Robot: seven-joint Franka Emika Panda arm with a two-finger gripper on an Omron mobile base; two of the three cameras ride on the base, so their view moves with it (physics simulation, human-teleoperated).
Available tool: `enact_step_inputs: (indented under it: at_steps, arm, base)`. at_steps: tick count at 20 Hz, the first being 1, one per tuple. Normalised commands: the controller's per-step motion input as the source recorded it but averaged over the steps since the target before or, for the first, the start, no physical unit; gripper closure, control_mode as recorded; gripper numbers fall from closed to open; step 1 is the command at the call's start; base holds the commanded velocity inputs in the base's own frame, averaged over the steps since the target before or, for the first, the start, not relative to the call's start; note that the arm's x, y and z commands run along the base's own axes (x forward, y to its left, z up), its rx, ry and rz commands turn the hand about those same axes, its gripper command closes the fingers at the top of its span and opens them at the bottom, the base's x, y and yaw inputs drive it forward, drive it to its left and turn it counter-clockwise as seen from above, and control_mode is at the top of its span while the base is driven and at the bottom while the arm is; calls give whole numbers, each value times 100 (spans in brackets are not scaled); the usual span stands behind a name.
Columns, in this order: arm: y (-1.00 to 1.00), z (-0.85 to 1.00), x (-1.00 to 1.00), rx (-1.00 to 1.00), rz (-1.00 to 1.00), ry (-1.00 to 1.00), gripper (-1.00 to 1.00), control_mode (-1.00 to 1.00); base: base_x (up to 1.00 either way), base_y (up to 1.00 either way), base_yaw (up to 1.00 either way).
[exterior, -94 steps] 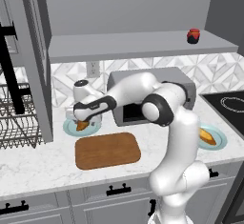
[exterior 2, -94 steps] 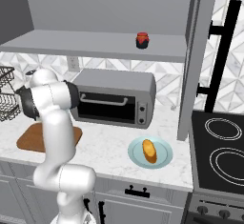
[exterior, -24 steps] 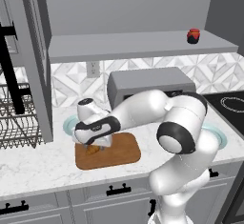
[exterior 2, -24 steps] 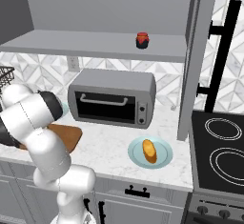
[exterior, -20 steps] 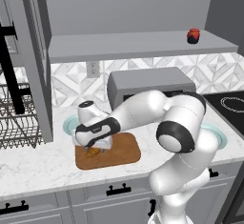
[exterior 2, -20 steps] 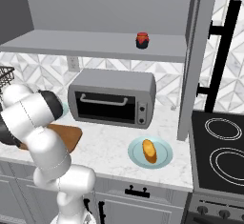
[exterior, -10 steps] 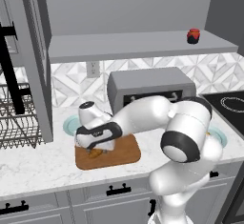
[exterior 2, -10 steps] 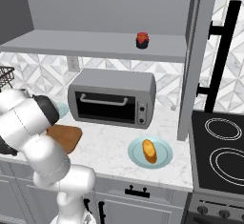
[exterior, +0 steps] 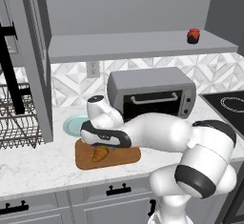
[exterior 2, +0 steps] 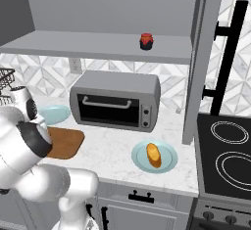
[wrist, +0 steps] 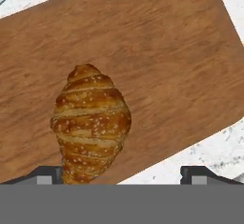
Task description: From the different types of pastries on the counter, select a croissant and place it on the cutting board. Then retrieve a jar of jam from the cabinet and place it alongside the croissant on the cutting board.
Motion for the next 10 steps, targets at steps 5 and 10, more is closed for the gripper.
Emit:
enact_step_inputs:
  at_steps: [5, 10]
  arm:
    - [-55, 64, -42, 0, 0, -6, -100, -100]
    - [-97, 47, -21, 0, 0, -10, -100, -100]
  base:
    - [0, 0, 0]
    - [0, 0, 0]
